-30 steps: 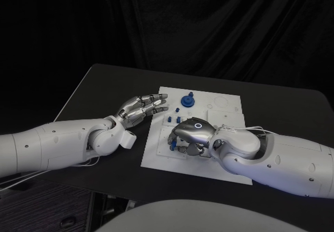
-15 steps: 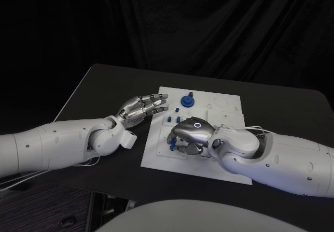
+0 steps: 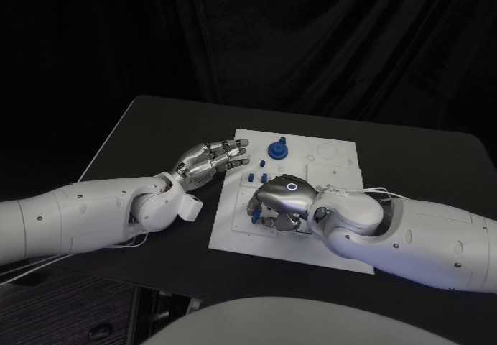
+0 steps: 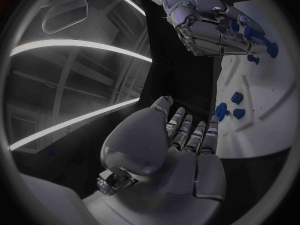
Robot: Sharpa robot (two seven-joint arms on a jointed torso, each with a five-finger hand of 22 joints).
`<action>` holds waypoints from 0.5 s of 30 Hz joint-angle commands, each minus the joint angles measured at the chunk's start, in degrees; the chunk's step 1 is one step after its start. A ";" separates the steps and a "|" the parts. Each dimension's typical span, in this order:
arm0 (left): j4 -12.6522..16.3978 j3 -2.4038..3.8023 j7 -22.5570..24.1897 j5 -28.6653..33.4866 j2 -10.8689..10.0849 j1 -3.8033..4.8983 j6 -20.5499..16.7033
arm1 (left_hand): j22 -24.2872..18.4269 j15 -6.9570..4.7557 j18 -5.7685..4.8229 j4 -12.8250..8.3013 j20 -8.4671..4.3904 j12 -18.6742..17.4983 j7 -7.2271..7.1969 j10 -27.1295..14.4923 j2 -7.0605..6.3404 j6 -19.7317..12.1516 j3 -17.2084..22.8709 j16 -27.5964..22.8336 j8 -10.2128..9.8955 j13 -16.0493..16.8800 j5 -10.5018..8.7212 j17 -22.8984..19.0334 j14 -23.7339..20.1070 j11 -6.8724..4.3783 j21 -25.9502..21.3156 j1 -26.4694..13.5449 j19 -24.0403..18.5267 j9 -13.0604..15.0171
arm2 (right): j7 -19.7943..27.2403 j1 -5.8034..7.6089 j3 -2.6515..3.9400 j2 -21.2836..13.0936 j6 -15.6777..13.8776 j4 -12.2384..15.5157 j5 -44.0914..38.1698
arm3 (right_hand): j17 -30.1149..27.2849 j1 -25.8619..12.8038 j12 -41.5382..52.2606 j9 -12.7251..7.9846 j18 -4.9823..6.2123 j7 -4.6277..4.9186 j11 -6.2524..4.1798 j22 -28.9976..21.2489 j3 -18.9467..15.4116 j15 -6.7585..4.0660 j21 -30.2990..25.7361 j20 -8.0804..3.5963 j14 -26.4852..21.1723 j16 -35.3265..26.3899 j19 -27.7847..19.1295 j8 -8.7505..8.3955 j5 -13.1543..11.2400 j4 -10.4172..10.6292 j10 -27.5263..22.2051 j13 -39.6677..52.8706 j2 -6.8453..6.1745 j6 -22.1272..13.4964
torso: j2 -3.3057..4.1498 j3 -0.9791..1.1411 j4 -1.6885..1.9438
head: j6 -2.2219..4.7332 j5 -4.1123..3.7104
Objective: Assemble the parts on the task board
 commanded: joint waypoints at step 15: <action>0.00 0.05 6.13 0.20 0.13 -0.13 0.59 | -0.11 0.41 0.33 0.02 0.19 -0.21 -0.04 -0.54 -0.07 -0.53 0.52 -0.01 0.03 -0.07 0.11 0.03 -0.03 0.10 -0.17 -0.61 -0.23 -0.05 | -0.93 -0.44 -0.10 -0.41 3.40 -0.22 1.07 | -4.05 -3.81 -4.21 -2.18 -0.30 0.61 2.94 4.68 -3.41 2.50 -5.98 1.86 -2.37 -3.02 -2.11 -6.70 -0.05 1.91 -10.24 -0.64 -2.55 -12.28 | 0.00 0.02 -0.03 | 0.01 -0.14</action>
